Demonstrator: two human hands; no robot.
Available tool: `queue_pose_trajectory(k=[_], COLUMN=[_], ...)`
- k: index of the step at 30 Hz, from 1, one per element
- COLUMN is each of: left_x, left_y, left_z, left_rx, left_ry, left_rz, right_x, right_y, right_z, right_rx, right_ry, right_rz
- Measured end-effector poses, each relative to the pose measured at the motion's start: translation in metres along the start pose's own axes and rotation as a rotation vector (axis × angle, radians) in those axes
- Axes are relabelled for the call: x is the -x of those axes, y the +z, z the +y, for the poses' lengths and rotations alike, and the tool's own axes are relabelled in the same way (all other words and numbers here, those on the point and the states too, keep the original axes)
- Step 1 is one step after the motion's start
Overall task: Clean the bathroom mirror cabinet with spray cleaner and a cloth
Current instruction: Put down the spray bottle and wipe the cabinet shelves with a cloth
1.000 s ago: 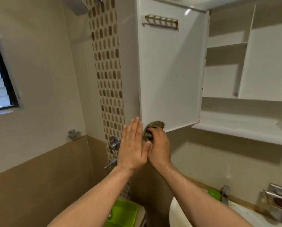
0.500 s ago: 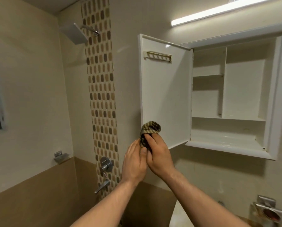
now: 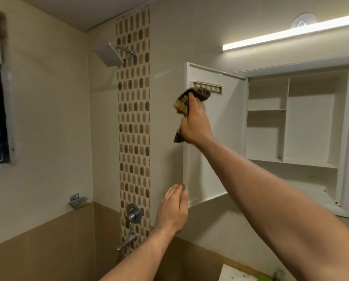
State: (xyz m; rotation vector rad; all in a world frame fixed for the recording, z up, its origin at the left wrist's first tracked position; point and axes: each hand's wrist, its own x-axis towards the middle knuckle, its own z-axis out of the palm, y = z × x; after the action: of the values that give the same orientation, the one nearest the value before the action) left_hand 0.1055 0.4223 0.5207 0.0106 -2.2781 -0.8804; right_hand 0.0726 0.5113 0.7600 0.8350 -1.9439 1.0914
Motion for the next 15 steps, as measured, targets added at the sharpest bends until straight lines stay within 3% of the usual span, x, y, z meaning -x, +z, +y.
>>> queue_pose_trajectory(k=[4, 7, 11, 15], left_x=[0.003, 0.012, 0.026, 0.042], left_y=[-0.001, 0.002, 0.01, 0.02], left_z=[-0.001, 0.007, 0.019, 0.033], left_rx=[-0.054, -0.077, -0.044, 0.004], left_ry=[0.017, 0.057, 0.243, 0.382], left_rz=[0.003, 0.038, 0.101, 0.027], right_x=[0.086, 0.136, 0.168, 0.187], right_y=[0.002, -0.002, -0.004, -0.018], right_z=[0.04, 0.054, 0.048, 0.045], right_rx=[0.098, 0.122, 0.33, 0.579], right_ry=[0.012, 0.01, -0.21, -0.311], right_rz=[-0.093, -0.011, 0.135, 0.118])
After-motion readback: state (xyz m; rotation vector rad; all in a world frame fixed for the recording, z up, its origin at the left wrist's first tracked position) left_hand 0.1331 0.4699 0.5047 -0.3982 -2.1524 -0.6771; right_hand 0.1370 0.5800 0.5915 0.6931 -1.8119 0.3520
